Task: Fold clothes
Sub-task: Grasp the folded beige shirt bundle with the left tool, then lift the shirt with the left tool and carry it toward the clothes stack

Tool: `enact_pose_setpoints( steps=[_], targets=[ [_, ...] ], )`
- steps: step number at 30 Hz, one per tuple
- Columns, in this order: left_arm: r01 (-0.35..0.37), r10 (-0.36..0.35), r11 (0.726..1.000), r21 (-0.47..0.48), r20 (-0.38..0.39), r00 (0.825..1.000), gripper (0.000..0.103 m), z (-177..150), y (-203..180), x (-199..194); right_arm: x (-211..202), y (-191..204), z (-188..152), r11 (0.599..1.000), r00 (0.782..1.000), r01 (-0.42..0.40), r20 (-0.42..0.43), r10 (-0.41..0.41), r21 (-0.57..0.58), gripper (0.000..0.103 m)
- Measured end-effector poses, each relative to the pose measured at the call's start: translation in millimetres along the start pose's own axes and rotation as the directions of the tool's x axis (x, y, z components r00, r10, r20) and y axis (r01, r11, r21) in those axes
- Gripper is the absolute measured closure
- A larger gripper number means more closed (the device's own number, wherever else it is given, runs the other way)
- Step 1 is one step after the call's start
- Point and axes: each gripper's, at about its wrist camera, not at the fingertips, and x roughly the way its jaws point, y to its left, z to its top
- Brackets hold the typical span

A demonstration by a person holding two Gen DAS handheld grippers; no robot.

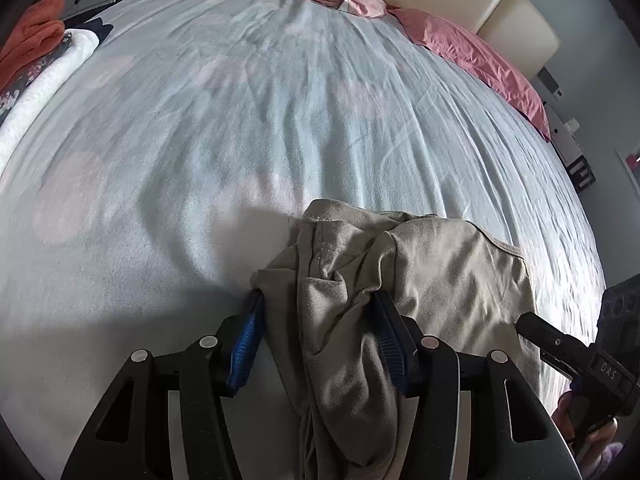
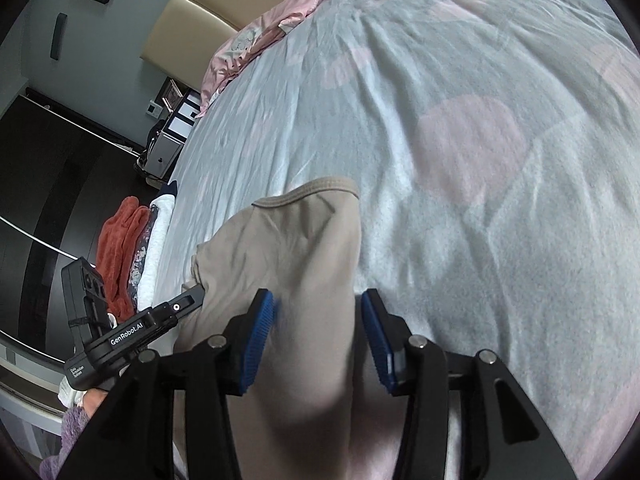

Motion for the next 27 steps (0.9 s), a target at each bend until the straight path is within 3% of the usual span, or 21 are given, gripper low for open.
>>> enact_pose_setpoints(
  steps=[5,9,15,23,27],
  targets=[
    [0.015,-0.015,1.000,0.014,0.013,1.000,0.051,1.3,-1.5,3.9,5.9,-2.4,2.9,0.999,1.000,-0.028,0.013,0.028,-0.020,0.064],
    [0.044,-0.044,0.999,0.012,0.016,0.999,0.072,0.9,-1.5,2.2,7.8,-3.4,2.7,0.999,1.000,-0.012,0.022,0.013,-0.035,0.081],
    [0.052,-0.053,0.998,0.023,0.033,0.998,0.086,4.0,-9.3,-2.0,4.1,-2.0,3.1,0.999,0.999,0.009,0.042,-0.007,-0.052,0.092],
    [0.035,-0.043,0.997,0.066,0.125,0.991,0.089,-3.9,-19.4,-48.5,-26.6,37.9,-1.9,0.984,0.987,0.064,0.155,-0.039,-0.163,0.096],
    [0.058,-0.072,0.996,0.071,0.206,0.976,0.090,-8.4,-20.9,-94.9,-53.9,69.0,-10.8,0.973,0.976,0.083,0.215,-0.036,-0.217,0.096]
  ],
)
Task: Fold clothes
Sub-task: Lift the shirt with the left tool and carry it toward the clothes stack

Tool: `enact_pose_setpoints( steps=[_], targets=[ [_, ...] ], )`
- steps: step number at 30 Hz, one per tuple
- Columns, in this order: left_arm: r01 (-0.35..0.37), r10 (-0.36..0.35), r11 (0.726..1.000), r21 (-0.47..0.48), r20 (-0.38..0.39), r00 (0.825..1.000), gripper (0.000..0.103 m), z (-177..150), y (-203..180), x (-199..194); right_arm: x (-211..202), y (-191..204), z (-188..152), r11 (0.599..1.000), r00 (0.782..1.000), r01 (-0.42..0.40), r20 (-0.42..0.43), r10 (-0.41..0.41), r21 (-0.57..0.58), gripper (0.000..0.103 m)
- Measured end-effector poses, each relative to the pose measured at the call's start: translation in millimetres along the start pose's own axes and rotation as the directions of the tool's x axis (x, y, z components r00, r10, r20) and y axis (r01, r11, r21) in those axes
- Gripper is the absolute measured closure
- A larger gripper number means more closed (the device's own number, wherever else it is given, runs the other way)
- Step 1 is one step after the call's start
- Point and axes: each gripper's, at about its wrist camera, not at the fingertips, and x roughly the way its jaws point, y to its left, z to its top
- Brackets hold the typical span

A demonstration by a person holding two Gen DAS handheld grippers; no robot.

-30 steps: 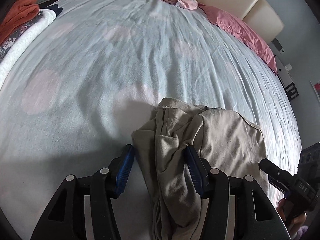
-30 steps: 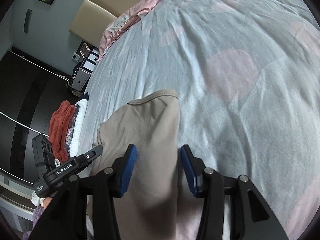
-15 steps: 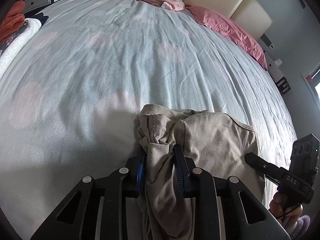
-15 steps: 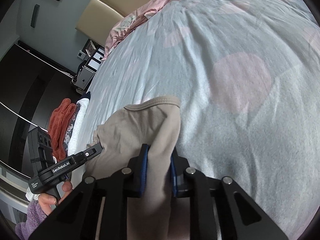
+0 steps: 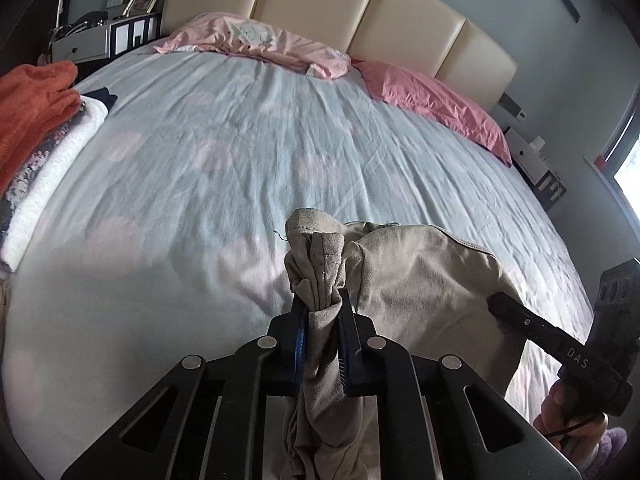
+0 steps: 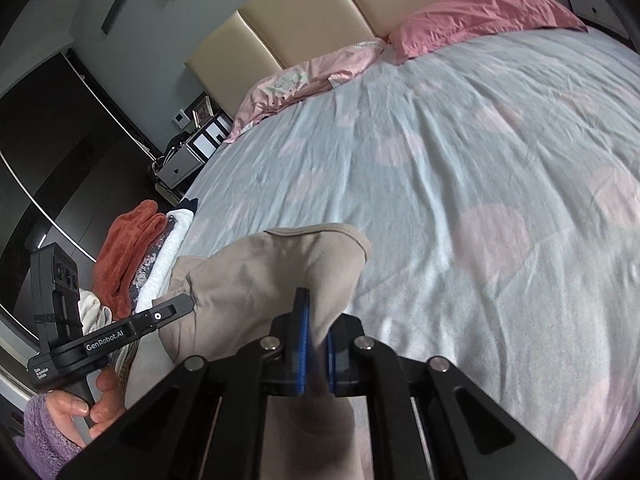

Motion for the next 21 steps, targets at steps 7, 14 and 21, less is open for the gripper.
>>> enact_pose_setpoints(
  steps=[7,14,21],
  targets=[
    [0.038,-0.040,0.999,0.014,0.174,0.984,0.090,18.0,-6.4,-96.3,-54.4,68.0,18.0,0.993,0.994,-0.003,0.112,0.017,-0.119,0.097],
    [-0.031,0.029,1.000,-0.001,0.343,0.939,0.090,43.5,12.6,-215.9,-92.5,181.3,59.1,0.950,0.973,-0.046,0.203,0.113,-0.308,0.097],
    [-0.149,0.177,0.984,-0.098,0.422,0.889,0.090,55.6,68.8,-337.9,-80.1,314.7,90.5,0.869,0.951,-0.161,0.161,0.263,-0.468,0.097]
  ],
)
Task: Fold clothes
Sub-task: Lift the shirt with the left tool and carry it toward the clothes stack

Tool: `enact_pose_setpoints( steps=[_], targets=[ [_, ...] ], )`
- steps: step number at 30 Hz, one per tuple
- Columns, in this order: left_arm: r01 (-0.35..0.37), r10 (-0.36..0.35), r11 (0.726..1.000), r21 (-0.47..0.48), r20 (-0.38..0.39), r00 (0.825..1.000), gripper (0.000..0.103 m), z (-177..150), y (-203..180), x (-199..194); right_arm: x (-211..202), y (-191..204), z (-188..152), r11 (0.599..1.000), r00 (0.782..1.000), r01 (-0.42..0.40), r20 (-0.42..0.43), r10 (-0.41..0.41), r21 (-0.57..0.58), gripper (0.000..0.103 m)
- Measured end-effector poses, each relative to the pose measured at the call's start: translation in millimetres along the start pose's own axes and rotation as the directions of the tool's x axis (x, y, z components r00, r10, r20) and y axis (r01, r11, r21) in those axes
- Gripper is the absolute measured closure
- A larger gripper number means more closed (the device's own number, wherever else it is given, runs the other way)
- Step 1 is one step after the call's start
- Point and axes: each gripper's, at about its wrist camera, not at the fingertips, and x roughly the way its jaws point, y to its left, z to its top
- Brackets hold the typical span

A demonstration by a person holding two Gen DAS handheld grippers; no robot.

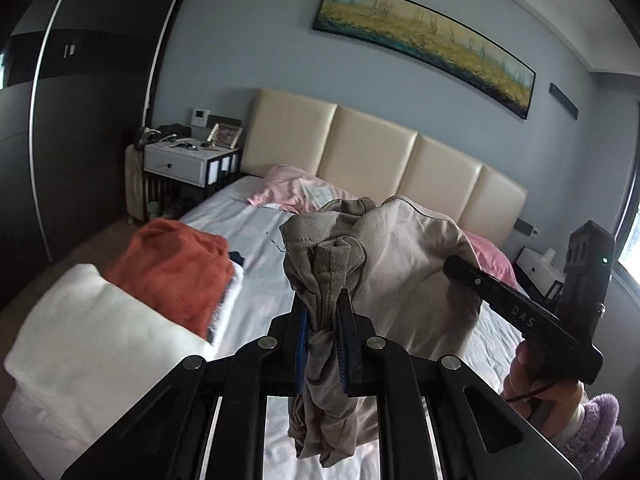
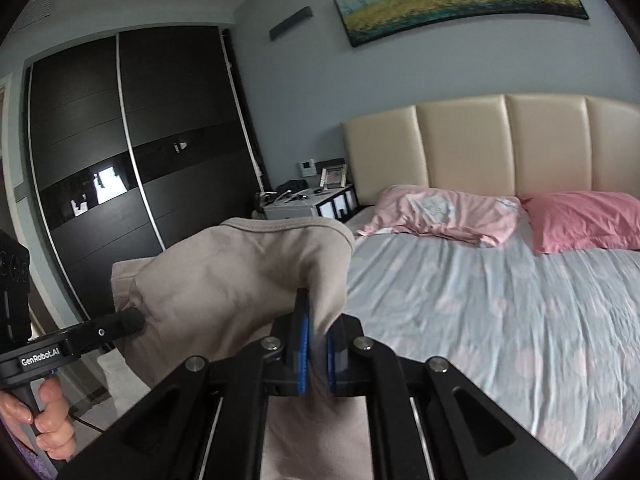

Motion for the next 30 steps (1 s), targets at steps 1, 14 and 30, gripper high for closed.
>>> enact_pose_setpoints(
  steps=[1,14,30],
  targets=[
    [-0.024,0.024,1.000,-0.005,0.007,1.000,0.090,5.6,12.3,-9.6,11.9,13.7,7.8,1.000,1.000,-0.028,-0.008,0.028,-0.008,0.097],
    [-0.364,0.356,0.912,-0.191,-0.072,0.932,0.090,-8.0,180.2,-58.7,182.6,208.8,20.4,0.928,0.935,-0.314,-0.235,0.265,-0.202,0.097],
    [-0.557,0.462,0.780,-0.285,-0.339,0.820,0.091,-58.5,299.8,17.6,343.8,299.0,-64.3,0.847,0.822,-0.441,-0.513,0.248,-0.298,0.087]
  ],
)
